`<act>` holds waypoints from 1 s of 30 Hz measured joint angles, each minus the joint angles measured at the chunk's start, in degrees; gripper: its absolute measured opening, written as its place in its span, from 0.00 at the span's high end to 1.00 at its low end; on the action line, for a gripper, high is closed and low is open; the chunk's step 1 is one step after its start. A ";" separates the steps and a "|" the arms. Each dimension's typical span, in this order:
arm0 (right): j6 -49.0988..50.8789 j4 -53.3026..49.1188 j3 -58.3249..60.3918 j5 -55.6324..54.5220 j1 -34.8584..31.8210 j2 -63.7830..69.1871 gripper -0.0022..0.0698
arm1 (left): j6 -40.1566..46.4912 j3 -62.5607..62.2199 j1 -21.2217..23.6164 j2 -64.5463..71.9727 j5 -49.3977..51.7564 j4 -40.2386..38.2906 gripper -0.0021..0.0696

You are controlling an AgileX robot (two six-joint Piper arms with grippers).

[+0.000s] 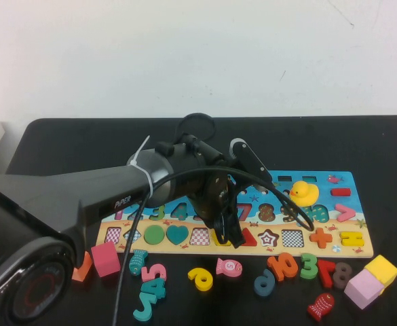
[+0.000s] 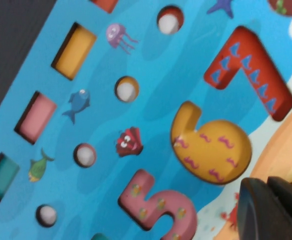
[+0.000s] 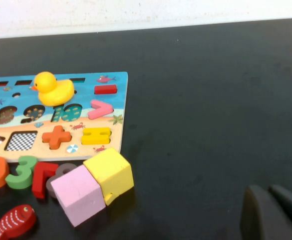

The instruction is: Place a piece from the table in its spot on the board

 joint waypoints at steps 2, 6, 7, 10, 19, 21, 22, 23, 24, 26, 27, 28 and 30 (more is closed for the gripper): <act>0.00 0.00 0.00 0.00 0.00 0.00 0.94 | 0.64 0.00 -0.24 0.00 -0.23 -0.74 0.97; 0.00 0.00 0.00 0.00 0.00 0.00 0.94 | 2.53 0.00 -0.91 0.00 -0.29 -1.92 0.97; 0.00 0.00 0.00 0.00 0.00 0.00 0.94 | 2.82 0.00 -1.02 0.00 -0.37 -2.21 0.97; 0.00 0.00 0.00 0.00 0.00 0.00 0.94 | 2.91 0.00 -1.02 0.00 -0.37 -2.27 0.97; 0.00 0.00 0.00 0.00 0.00 0.00 0.94 | -1.78 0.60 -2.05 -3.72 -0.26 4.34 0.97; 0.00 0.00 0.00 0.00 0.00 0.00 0.94 | -3.65 2.38 -2.57 -6.65 -1.69 5.87 0.97; 0.00 0.00 0.00 0.00 0.00 0.00 0.94 | -4.79 4.28 -2.84 -8.74 -3.42 6.71 0.97; 0.00 0.00 0.00 0.00 0.00 0.00 0.94 | -5.50 6.91 -3.08 -10.56 -5.26 7.10 0.97; 0.00 0.00 0.00 0.00 0.00 0.00 0.94 | -6.48 10.18 -3.23 -13.03 -8.19 7.35 0.97; 0.00 0.00 0.00 0.00 0.00 0.00 0.94 | -9.07 16.91 -3.63 -18.31 -14.19 7.40 0.97; 0.00 0.00 0.00 0.00 0.00 0.00 0.94 | -10.63 20.61 -3.76 -20.99 -16.57 7.49 0.97; 0.00 0.00 0.00 0.00 0.00 0.00 0.94 | -12.08 23.97 -3.76 -23.63 -18.17 7.56 0.97; 0.00 0.00 0.00 0.00 0.00 0.00 0.94 | -14.32 28.87 -3.76 -28.40 -19.42 7.65 0.97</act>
